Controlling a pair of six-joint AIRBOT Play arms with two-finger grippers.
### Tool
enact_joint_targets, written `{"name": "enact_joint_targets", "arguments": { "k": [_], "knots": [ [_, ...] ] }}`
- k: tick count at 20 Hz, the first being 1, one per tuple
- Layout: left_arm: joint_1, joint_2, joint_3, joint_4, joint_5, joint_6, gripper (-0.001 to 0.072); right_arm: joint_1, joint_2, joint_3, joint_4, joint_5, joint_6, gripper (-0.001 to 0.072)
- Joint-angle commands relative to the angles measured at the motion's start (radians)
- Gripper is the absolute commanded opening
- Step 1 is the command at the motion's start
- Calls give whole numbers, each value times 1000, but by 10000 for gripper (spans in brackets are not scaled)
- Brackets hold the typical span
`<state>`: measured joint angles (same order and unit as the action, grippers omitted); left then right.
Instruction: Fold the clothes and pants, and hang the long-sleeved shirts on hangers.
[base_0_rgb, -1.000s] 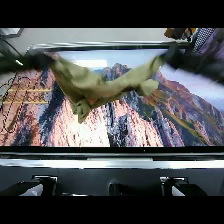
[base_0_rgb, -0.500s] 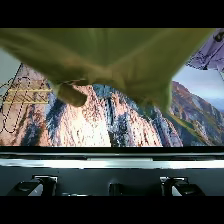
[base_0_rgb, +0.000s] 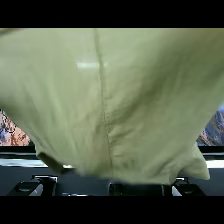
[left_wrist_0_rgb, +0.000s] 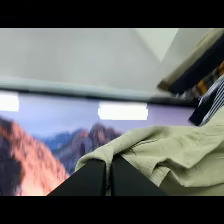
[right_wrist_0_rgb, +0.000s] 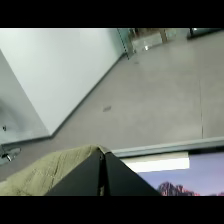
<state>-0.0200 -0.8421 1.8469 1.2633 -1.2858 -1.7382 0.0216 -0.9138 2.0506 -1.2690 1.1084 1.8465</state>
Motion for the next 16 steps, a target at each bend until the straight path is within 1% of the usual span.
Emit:
{"name": "enact_joint_targets", "arguments": {
  "k": [1, 2, 4, 7, 10, 11, 13, 16],
  "knots": [
    [-1, -106, -157, 13, -12, 3, 17, 0, -193, 2, 21, 99, 58, 22],
    [-1, -158, -201, 13, 28, 10, 17, 0, -265, 2, 33, 102, 47, 22],
    [-1, -286, -266, 13, 154, 10, 17, 1, -419, 2, 43, 95, 46, 22],
    [-23, -522, -277, 0, 314, 11, 17, 1, -668, 2, 66, 76, 52, 23],
    [-67, -717, -277, -14, 437, 48, 17, 8, -894, 2, 163, -8, 47, 23],
    [-82, -771, -277, -14, 461, 47, 17, 21, -949, 1, 168, -38, 40, 23],
    [-103, -850, -277, -16, 466, 47, 17, 37, -1036, 1, 169, -71, 35, 23],
    [-116, -901, -277, -62, 438, 46, 23, 58, -1089, 0, 169, -55, 35, 33]
  ]
}}
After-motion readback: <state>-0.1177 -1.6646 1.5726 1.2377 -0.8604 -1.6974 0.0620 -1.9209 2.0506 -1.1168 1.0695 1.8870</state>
